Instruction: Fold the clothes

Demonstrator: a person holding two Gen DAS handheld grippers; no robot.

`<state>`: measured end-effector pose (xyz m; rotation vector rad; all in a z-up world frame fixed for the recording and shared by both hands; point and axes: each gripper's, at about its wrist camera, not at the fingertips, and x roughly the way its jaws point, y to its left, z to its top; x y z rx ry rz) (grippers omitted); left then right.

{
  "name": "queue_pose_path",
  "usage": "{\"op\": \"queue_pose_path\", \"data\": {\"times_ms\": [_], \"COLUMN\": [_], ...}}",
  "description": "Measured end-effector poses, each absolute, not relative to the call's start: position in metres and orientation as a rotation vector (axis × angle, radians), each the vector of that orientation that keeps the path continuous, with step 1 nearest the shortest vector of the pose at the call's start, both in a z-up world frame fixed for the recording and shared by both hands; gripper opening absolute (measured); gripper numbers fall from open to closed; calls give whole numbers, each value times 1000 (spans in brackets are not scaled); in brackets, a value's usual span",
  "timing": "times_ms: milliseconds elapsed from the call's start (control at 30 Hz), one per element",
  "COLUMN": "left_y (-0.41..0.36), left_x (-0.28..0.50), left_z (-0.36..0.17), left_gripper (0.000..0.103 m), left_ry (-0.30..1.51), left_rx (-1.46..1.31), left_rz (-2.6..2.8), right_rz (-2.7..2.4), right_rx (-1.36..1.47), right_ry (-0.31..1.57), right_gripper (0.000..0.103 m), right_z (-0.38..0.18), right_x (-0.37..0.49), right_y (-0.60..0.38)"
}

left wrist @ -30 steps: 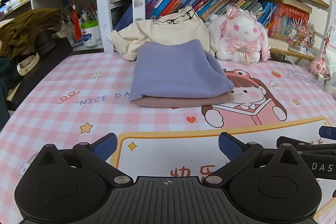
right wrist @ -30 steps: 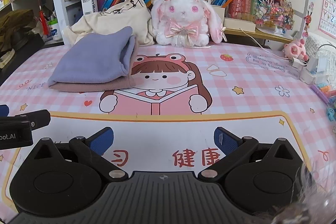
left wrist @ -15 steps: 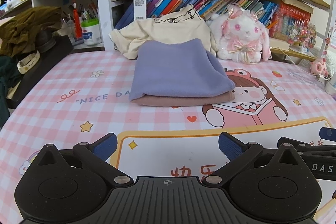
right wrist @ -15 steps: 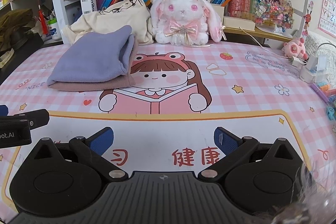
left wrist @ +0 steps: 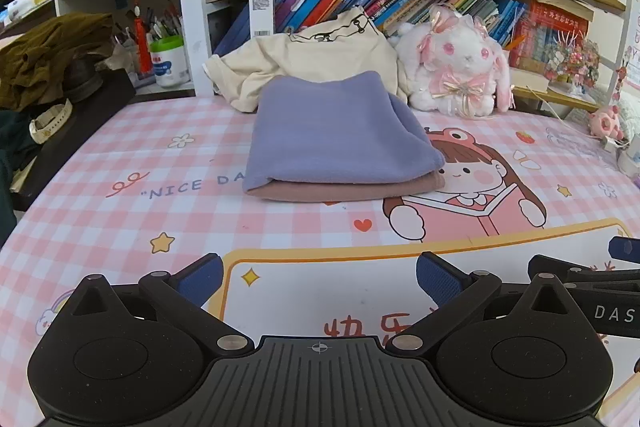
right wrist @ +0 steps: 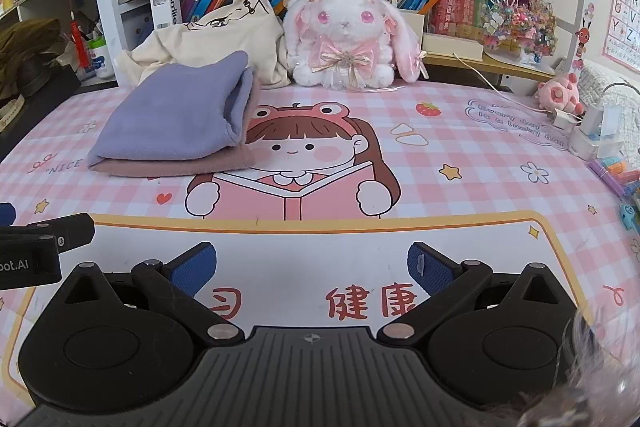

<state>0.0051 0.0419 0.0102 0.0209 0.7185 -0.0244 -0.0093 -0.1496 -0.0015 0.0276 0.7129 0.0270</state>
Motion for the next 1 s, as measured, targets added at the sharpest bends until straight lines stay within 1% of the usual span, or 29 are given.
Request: {"op": "queue_pose_path", "data": {"times_ms": [1000], "left_y": [40], "left_x": [11], "left_z": [10], "left_gripper": [103], "left_ry": [734], "left_rx": [19], "left_rz": [-21], "right_rz": [30], "right_rx": [28], "right_ry": [721], "right_gripper": [103], "right_z": [-3], "right_x": [-4], "right_y": [-151]}}
